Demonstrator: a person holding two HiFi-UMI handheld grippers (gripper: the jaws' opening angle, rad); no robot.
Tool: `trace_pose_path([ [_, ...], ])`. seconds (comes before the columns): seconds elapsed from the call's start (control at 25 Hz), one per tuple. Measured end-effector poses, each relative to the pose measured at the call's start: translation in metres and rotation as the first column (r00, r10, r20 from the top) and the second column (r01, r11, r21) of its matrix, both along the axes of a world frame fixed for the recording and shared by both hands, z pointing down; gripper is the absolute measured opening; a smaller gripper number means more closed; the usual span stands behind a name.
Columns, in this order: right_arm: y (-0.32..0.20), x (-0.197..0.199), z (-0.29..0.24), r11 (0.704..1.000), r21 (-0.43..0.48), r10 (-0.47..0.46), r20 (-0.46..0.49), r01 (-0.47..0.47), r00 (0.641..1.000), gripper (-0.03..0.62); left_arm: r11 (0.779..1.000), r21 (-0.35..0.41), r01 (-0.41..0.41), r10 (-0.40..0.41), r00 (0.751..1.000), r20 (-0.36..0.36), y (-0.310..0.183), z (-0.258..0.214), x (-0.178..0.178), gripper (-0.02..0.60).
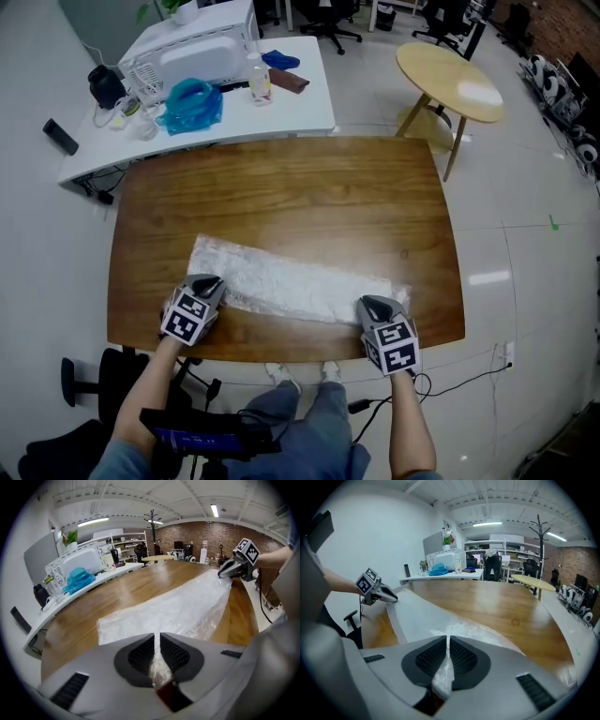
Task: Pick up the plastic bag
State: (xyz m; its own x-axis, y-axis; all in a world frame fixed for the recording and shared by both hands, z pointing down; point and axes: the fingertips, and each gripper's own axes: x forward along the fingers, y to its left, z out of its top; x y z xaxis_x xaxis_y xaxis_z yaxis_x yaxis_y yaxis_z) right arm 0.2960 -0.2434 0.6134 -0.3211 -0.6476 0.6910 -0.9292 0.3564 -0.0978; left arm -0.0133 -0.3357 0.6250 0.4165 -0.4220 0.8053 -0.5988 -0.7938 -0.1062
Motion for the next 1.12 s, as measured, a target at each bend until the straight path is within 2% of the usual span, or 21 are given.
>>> trace_pose_path([
  [0.28, -0.011, 0.003, 0.01, 0.999, -0.027, -0.035, -0.031, 0.034, 0.999, 0.029, 0.999, -0.025, 0.047, -0.047, 0.999, -0.015, 0.012, 0.001, -0.009, 0.063],
  [0.8, -0.024, 0.004, 0.012, 0.99, -0.021, -0.144, -0.042, 0.143, 0.989, 0.029, 0.981, -0.068, 0.18, -0.181, 0.983, -0.021, 0.075, 0.003, -0.019, 0.064],
  [0.96, -0.025, 0.004, 0.005, 0.989, 0.007, -0.148, -0.044, 0.149, 0.988, 0.029, 0.976, -0.012, 0.217, -0.217, 0.976, -0.013, 0.076, -0.003, -0.028, 0.063],
  [1.12, -0.027, 0.008, -0.021, 0.989, 0.096, -0.115, -0.004, 0.115, 0.993, 0.029, 0.958, 0.068, 0.279, -0.272, 0.957, -0.096, 0.068, -0.027, -0.034, 0.063],
])
